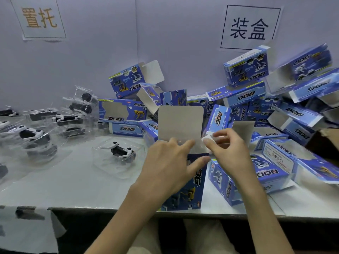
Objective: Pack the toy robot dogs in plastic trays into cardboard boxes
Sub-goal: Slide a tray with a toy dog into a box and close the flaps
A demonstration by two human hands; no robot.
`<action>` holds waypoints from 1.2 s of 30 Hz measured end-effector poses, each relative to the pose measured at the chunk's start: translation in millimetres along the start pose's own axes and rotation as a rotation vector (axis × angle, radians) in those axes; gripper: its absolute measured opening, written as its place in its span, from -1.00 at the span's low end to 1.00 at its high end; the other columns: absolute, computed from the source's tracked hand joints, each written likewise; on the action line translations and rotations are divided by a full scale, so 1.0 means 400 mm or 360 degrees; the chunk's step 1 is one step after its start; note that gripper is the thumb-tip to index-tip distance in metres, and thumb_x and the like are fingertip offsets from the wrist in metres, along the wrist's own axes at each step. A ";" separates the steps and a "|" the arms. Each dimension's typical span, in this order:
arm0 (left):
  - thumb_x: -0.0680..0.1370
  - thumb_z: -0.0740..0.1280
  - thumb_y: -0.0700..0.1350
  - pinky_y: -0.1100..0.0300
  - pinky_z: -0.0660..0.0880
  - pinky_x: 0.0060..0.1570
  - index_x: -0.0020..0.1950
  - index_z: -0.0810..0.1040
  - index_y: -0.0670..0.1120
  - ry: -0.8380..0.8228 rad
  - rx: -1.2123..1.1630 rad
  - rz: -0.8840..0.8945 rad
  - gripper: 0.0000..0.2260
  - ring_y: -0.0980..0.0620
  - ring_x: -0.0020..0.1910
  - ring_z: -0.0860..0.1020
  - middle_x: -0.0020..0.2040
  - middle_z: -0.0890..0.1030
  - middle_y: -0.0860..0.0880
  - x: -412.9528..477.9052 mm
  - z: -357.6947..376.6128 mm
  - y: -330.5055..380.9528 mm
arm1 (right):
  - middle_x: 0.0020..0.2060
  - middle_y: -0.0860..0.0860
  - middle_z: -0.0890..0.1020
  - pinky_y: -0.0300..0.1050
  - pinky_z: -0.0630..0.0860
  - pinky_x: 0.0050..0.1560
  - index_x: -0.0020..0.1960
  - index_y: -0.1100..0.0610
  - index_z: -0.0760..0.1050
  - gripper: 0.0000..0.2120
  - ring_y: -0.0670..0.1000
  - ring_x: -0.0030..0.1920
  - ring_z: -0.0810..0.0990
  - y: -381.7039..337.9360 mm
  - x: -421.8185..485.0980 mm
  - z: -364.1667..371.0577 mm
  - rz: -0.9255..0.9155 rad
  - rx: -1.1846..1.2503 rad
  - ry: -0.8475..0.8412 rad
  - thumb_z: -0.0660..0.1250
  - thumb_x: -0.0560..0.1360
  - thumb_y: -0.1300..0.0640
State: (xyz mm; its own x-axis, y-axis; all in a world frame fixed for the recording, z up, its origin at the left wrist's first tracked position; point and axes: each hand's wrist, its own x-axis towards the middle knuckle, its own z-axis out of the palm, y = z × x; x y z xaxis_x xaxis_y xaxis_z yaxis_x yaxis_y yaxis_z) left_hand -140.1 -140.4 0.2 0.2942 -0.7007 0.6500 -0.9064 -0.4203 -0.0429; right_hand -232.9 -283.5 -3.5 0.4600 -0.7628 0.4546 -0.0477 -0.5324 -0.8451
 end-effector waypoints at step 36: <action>0.53 0.19 0.36 0.12 0.17 -0.14 0.42 0.32 0.17 -0.0241 0.0184 0.0061 -0.48 -0.09 0.04 0.55 0.24 0.57 0.01 0.003 0.020 0.025 | -0.26 -0.07 0.72 -0.01 0.54 -0.15 -0.12 0.17 0.61 -0.72 -0.04 -0.22 0.66 0.000 0.090 0.007 -0.0293 0.0184 -0.0045 0.20 0.50 0.45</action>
State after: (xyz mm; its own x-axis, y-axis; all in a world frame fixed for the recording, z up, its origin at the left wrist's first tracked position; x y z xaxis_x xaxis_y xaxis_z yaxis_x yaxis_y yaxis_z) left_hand -146.3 -150.0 -5.7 0.3105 -0.7926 0.5248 -0.8794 -0.4491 -0.1578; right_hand -213.8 -310.1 12.0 0.4764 -0.6452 0.5973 0.1404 -0.6148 -0.7761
